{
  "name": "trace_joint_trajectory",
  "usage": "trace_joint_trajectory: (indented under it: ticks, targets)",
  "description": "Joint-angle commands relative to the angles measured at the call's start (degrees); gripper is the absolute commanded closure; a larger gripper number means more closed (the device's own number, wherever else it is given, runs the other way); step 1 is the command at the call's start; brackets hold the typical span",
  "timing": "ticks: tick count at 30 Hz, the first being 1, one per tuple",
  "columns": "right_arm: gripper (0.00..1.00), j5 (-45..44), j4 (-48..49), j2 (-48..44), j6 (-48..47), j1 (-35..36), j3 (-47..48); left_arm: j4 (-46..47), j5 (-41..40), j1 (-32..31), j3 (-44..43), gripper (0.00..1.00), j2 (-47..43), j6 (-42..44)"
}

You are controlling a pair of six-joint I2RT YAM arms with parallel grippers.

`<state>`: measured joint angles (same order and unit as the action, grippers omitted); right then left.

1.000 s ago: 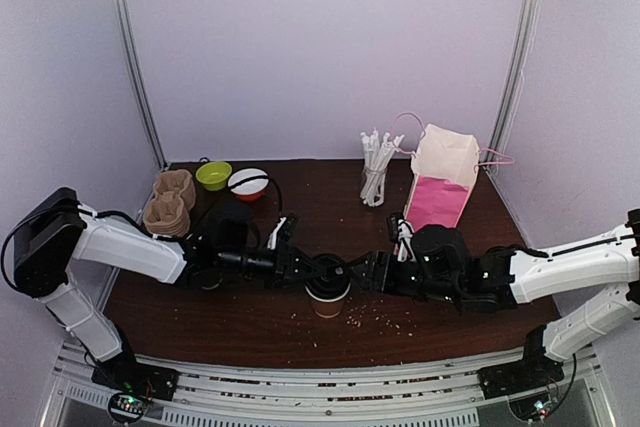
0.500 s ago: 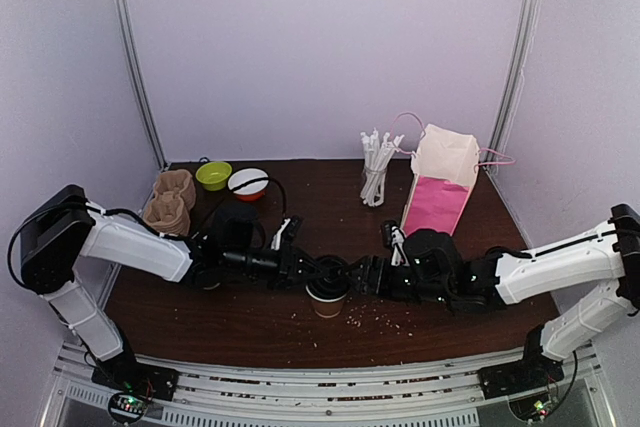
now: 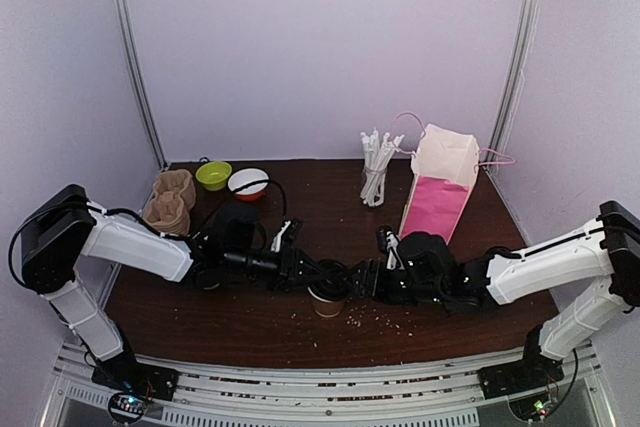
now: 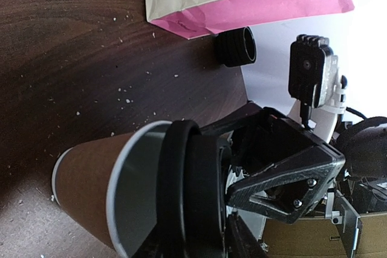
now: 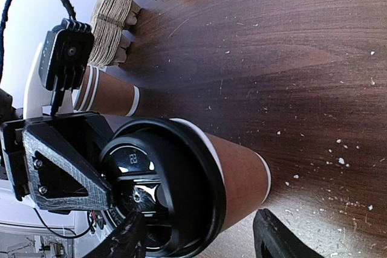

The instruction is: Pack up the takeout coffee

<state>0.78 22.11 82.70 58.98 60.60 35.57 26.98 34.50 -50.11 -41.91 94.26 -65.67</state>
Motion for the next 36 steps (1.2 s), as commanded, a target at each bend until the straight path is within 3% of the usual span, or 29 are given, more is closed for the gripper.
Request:
trace_joint_trajectory:
  ticks: [1, 36]
  targets:
    - [0.39, 0.83, 1.53, 0.53, 0.56, -0.30, -0.48, -0.22, -0.08, -0.27, -2.02, 0.68, -0.22, 1.53]
    - [0.45, 0.98, 1.62, 3.20, 1.00, -0.31, 0.62, -17.41, -5.15, -0.31, -7.35, 0.24, -6.34, 11.80]
